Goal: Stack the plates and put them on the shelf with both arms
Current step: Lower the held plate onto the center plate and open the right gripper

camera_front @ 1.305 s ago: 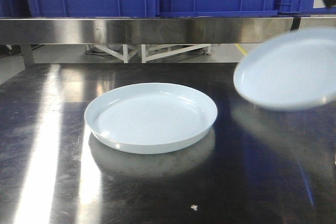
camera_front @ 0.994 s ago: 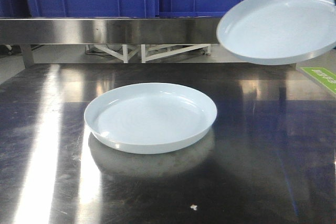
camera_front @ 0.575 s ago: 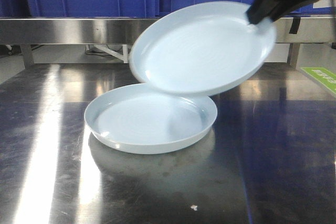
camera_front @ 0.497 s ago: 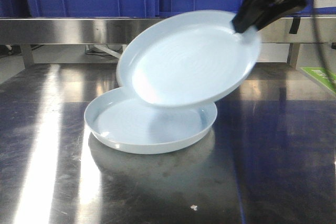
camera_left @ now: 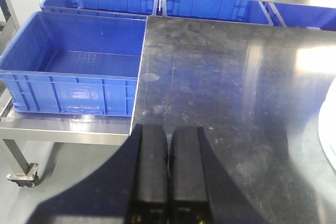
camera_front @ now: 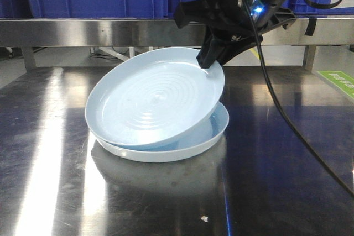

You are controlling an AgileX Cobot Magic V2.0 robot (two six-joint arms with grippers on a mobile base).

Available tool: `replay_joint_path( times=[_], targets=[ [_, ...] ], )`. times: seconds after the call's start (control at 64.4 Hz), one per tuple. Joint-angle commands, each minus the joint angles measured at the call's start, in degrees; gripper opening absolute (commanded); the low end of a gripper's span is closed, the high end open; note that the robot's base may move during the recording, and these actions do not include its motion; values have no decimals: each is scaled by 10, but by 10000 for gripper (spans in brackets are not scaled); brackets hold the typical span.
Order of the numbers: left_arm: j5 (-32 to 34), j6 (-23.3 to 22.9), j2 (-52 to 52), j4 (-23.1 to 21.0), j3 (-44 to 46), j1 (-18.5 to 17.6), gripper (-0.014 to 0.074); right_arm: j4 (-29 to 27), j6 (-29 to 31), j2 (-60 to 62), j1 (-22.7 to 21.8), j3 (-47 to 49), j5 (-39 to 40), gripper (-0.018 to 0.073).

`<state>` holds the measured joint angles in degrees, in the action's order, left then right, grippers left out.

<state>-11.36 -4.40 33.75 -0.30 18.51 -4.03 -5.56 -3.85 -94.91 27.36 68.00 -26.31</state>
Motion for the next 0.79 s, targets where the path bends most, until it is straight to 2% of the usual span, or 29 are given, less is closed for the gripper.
replay_joint_path(
  times=[0.0,0.155,0.218,0.264,0.388,0.451,0.777],
  targets=[
    [50,-2,0,-4,16,-4,85,-3,3,18,0,23,35,20],
    [50,-2,0,-4,16,-4,85,-3,3,13,0,23,34,24],
    [50,-2,0,-4,16,-4,85,-3,3,13,0,23,34,64],
    [50,-2,0,-4,16,-4,85,-3,3,13,0,23,33,135],
    [50,-2,0,-4,16,-4,85,-3,3,13,0,23,31,395],
    [50,-2,0,-4,16,-4,85,-3,3,13,0,23,28,475],
    [50,-2,0,-4,16,-4,85,-2,3,13,-3,18,-19,413]
  ],
)
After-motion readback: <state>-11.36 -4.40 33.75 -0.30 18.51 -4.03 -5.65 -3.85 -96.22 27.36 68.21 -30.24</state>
